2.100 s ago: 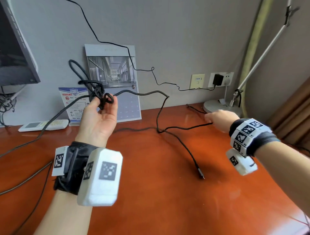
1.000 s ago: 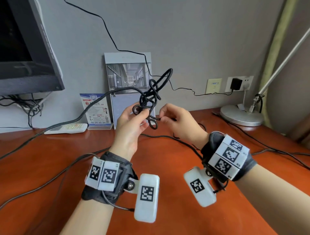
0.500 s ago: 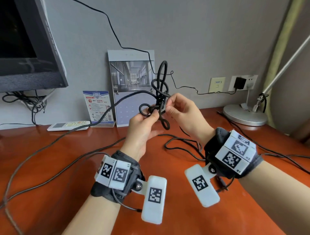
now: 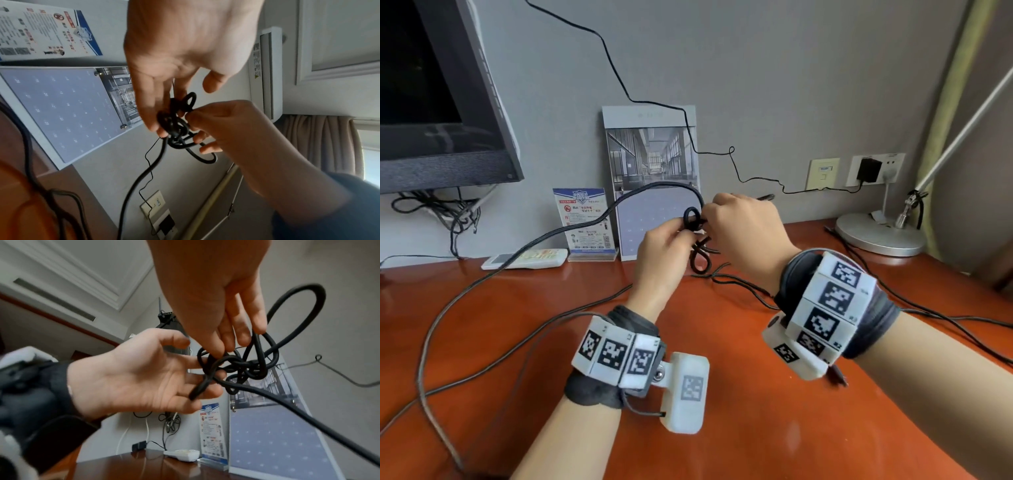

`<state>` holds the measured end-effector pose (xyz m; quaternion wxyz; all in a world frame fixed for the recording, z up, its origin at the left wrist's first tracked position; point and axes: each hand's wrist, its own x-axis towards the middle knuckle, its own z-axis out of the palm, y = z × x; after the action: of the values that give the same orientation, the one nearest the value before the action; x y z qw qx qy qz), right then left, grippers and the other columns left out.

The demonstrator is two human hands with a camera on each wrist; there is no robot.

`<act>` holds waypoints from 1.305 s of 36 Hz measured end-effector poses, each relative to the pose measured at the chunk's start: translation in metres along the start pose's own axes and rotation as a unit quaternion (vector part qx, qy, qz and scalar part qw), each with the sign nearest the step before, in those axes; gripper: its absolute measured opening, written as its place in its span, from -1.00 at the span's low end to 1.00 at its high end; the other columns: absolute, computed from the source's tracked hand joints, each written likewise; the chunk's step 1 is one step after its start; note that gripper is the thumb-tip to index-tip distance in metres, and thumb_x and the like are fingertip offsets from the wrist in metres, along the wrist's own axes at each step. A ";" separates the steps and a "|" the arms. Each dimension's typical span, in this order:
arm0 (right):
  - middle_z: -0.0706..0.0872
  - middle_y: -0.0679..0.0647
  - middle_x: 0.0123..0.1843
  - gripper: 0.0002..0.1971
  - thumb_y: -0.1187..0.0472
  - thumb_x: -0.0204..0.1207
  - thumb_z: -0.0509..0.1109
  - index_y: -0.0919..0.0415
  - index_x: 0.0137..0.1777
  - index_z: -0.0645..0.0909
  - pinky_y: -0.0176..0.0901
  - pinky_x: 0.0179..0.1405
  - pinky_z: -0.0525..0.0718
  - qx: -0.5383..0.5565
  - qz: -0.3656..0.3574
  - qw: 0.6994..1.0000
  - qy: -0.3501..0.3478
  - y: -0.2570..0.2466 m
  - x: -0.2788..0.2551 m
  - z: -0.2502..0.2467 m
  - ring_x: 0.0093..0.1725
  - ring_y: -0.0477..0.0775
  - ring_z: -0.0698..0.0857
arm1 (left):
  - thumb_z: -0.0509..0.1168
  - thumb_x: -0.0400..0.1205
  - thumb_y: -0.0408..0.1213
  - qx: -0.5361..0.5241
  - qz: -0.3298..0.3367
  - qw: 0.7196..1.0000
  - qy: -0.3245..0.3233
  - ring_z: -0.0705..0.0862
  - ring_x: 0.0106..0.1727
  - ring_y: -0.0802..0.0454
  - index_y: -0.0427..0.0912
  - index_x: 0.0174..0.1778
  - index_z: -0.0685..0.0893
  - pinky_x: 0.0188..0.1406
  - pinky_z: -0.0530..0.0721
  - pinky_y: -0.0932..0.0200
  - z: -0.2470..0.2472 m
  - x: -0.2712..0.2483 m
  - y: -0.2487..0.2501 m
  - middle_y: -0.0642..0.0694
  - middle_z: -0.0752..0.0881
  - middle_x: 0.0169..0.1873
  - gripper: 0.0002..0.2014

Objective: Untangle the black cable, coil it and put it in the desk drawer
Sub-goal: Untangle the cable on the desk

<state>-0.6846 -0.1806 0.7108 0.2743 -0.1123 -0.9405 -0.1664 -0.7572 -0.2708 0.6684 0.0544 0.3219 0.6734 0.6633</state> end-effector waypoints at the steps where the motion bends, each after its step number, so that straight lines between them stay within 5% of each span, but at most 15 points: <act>1: 0.66 0.13 -0.07 -0.92 0.35 0.54 0.32 0.27 -0.02 0.63 -0.19 -0.54 0.10 -0.008 -0.001 1.000 -0.024 0.000 0.000 0.002 -0.08 0.27 0.69 | 0.20 0.58 -0.19 -0.020 -0.022 1.000 -0.010 0.76 -0.15 -0.21 -0.04 -0.23 0.73 -0.21 0.72 -0.01 0.000 -0.001 0.002 -0.07 0.78 -0.22 -0.81; 4: 0.65 0.11 0.03 -0.83 0.25 0.63 0.18 0.25 0.08 0.58 -0.09 -0.36 0.30 0.014 -0.010 1.000 -0.019 -0.002 -0.006 0.003 -0.02 0.28 0.67 | 0.01 0.72 -0.01 0.001 -0.052 0.998 -0.019 0.74 -0.06 -0.23 -0.02 -0.25 0.60 -0.06 0.71 -0.13 0.002 -0.002 0.002 -0.08 0.73 -0.19 -0.65; 6: 0.67 0.18 -0.10 -0.90 0.29 0.55 0.27 0.31 -0.06 0.57 -0.11 -0.50 0.22 0.055 -0.009 0.998 0.011 -0.010 -0.012 0.007 -0.18 0.33 0.69 | -0.04 0.74 0.04 0.042 -0.046 0.998 0.000 0.71 -0.07 -0.19 -0.02 -0.30 0.53 -0.01 0.69 -0.10 0.003 -0.003 0.001 -0.05 0.69 -0.27 -0.60; 8: 0.67 0.24 -0.27 -0.91 0.34 0.41 0.40 0.33 -0.23 0.54 -0.19 -0.58 0.08 0.114 0.014 0.992 0.048 -0.014 -0.019 0.014 -0.39 0.36 0.66 | -0.05 0.76 -0.05 0.087 -0.024 0.995 0.029 0.60 -0.24 -0.05 -0.06 -0.36 0.44 -0.23 0.56 0.17 0.004 -0.002 0.000 -0.04 0.60 -0.38 -0.61; 10: 0.67 0.25 -0.19 -0.92 0.27 0.47 0.31 0.29 -0.18 0.51 -0.07 -0.47 0.27 0.196 0.049 0.976 0.079 -0.013 -0.024 0.019 -0.28 0.37 0.64 | -0.04 0.77 -0.14 0.128 0.009 0.990 0.053 0.46 -0.38 0.08 -0.10 -0.40 0.37 -0.47 0.36 0.37 0.006 -0.003 0.002 -0.01 0.50 -0.46 -0.61; 13: 0.64 0.18 -0.19 -0.92 0.32 0.51 0.28 0.19 -0.19 0.46 0.02 -0.23 0.47 0.345 0.098 0.929 0.096 -0.010 -0.030 0.025 -0.16 0.33 0.61 | 0.00 0.77 -0.23 0.175 0.069 0.979 0.074 0.38 -0.46 0.12 -0.09 -0.44 0.29 -0.48 0.33 0.40 0.009 -0.006 0.002 -0.02 0.42 -0.53 -0.60; 17: 0.60 0.12 -0.30 -0.83 0.40 0.55 0.25 0.17 -0.24 0.44 0.08 -0.13 0.61 0.477 0.178 0.857 0.073 -0.014 -0.033 0.029 -0.20 0.28 0.65 | 0.02 0.77 -0.27 0.208 0.110 0.970 0.068 0.38 -0.46 0.13 -0.15 -0.35 0.39 -0.40 0.11 0.10 0.012 -0.008 0.002 0.01 0.41 -0.54 -0.67; 21: 0.57 0.07 -0.44 -0.78 0.33 0.57 0.19 0.13 -0.30 0.45 -0.02 -0.36 0.62 0.524 0.232 0.819 -0.037 -0.007 -0.033 0.021 -0.47 0.11 0.57 | 0.07 0.75 -0.26 0.212 0.093 0.972 0.037 0.37 -0.44 0.01 -0.22 -0.24 0.42 -0.46 0.26 0.13 0.013 -0.004 -0.004 -0.02 0.42 -0.52 -0.75; 23: 0.59 0.07 -0.45 -0.82 0.25 0.56 0.22 0.19 -0.28 0.51 -0.15 -0.48 0.54 0.480 0.196 0.848 -0.112 0.001 -0.029 0.017 -0.56 0.02 0.55 | 0.13 0.72 -0.17 0.191 0.043 0.980 0.010 0.43 -0.52 0.04 -0.19 -0.17 0.43 -0.59 0.31 0.27 0.010 -0.002 -0.007 -0.01 0.45 -0.52 -0.79; 26: 0.69 0.16 -0.32 -0.70 0.05 0.57 0.24 0.30 -0.16 0.62 -0.04 -0.26 0.57 0.344 0.098 0.926 -0.124 0.011 -0.024 0.014 -0.31 0.17 0.63 | 0.15 0.70 -0.12 0.181 0.007 0.983 -0.027 0.45 -0.65 0.09 -0.16 -0.17 0.46 -0.68 0.35 0.28 0.006 -0.003 -0.003 -0.03 0.49 -0.58 -0.79; 30: 0.67 0.22 -0.26 -0.68 0.03 0.58 0.20 0.27 -0.16 0.64 -0.02 -0.33 0.50 0.250 0.033 0.962 -0.105 0.013 -0.022 0.012 -0.24 0.29 0.58 | 0.03 0.73 -0.28 0.231 0.047 0.971 -0.035 0.49 -0.60 0.15 -0.20 -0.30 0.37 -0.62 0.34 0.27 0.009 -0.009 0.005 -0.06 0.44 -0.54 -0.73; 33: 0.56 0.16 -0.40 -0.65 0.09 0.55 0.25 0.16 -0.46 0.41 -0.08 -0.35 0.36 0.270 0.043 0.961 -0.031 0.011 -0.023 0.013 -0.33 0.27 0.47 | -0.04 0.75 -0.30 0.252 0.069 0.965 0.000 0.41 -0.48 0.00 -0.24 -0.19 0.34 -0.43 0.13 0.00 0.013 -0.013 0.009 -0.07 0.42 -0.49 -0.78; 38: 0.52 0.16 -0.54 -0.68 0.20 0.55 0.32 0.29 -0.43 0.55 -0.10 -0.42 0.32 0.416 0.137 0.897 0.061 0.004 -0.033 0.022 -0.46 0.10 0.40 | -0.04 0.77 -0.31 0.256 0.071 0.963 0.040 0.35 -0.31 -0.15 -0.28 -0.16 0.34 -0.37 0.06 0.09 0.016 -0.013 0.009 -0.03 0.38 -0.46 -0.79; 41: 0.37 -0.05 -0.69 -0.55 0.24 0.56 0.33 0.07 -0.58 0.40 -0.31 -0.56 0.29 0.500 0.205 0.836 0.093 0.000 -0.036 0.026 -0.59 -0.08 0.31 | -0.03 0.76 -0.31 0.237 0.045 0.970 0.034 0.36 -0.23 -0.13 -0.23 -0.30 0.33 -0.36 0.08 0.10 0.015 -0.010 0.009 -0.02 0.37 -0.45 -0.71; 47: 0.41 -0.03 -0.59 -0.63 0.16 0.61 0.29 0.11 -0.47 0.47 -0.25 -0.54 0.32 0.596 0.259 0.759 -0.031 -0.004 -0.026 0.025 -0.58 -0.03 0.35 | 0.03 0.74 -0.23 0.150 -0.011 0.988 0.019 0.46 -0.38 -0.12 -0.13 -0.36 0.39 -0.35 0.37 0.10 0.004 -0.003 0.000 -0.07 0.40 -0.47 -0.69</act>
<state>-0.6765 -0.1780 0.6754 0.2887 -0.1708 -0.7927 0.5089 -0.7534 -0.2692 0.6666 -0.0003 0.3061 0.7696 0.5604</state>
